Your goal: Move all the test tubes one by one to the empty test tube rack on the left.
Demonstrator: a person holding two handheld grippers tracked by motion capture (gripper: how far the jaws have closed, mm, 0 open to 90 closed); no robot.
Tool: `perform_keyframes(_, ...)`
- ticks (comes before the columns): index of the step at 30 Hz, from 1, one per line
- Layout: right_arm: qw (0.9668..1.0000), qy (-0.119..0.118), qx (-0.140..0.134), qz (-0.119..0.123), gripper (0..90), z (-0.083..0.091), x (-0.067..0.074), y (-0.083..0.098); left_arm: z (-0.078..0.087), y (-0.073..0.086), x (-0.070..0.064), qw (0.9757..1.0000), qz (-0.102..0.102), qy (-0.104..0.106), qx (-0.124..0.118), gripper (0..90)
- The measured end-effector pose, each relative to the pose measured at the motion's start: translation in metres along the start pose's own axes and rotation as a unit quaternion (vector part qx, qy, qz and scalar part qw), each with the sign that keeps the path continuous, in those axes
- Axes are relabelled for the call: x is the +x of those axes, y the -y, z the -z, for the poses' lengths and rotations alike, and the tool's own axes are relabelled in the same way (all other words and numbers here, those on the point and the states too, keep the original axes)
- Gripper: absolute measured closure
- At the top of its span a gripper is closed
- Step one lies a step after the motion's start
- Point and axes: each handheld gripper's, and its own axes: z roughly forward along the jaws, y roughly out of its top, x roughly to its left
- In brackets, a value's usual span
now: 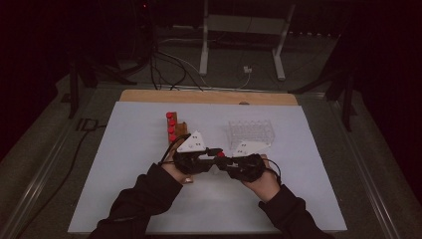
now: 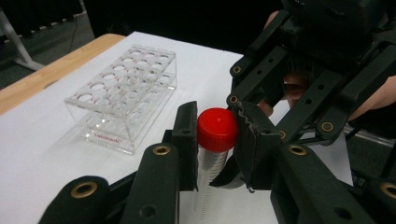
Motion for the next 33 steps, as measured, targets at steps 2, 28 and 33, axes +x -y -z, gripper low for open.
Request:
perform_keyframes(2,1.0,0.001,0.0,0.0,74.0,0.001,0.0,0.0,0.001,-0.001,0.0,1.0,0.0,0.0,-0.003,71.9)
perform_keyframes(28,0.9945,0.053,-0.072,-0.054,8.1,0.029,-0.016,0.005,0.06,-0.015,0.023,0.9963,0.005,-0.074,-0.044,72.0)
perform_keyframes(33,0.9942,0.045,-0.079,-0.058,0.4,0.032,-0.018,0.006,0.073,-0.015,0.027,0.9945,0.011,-0.09,-0.052,72.0)
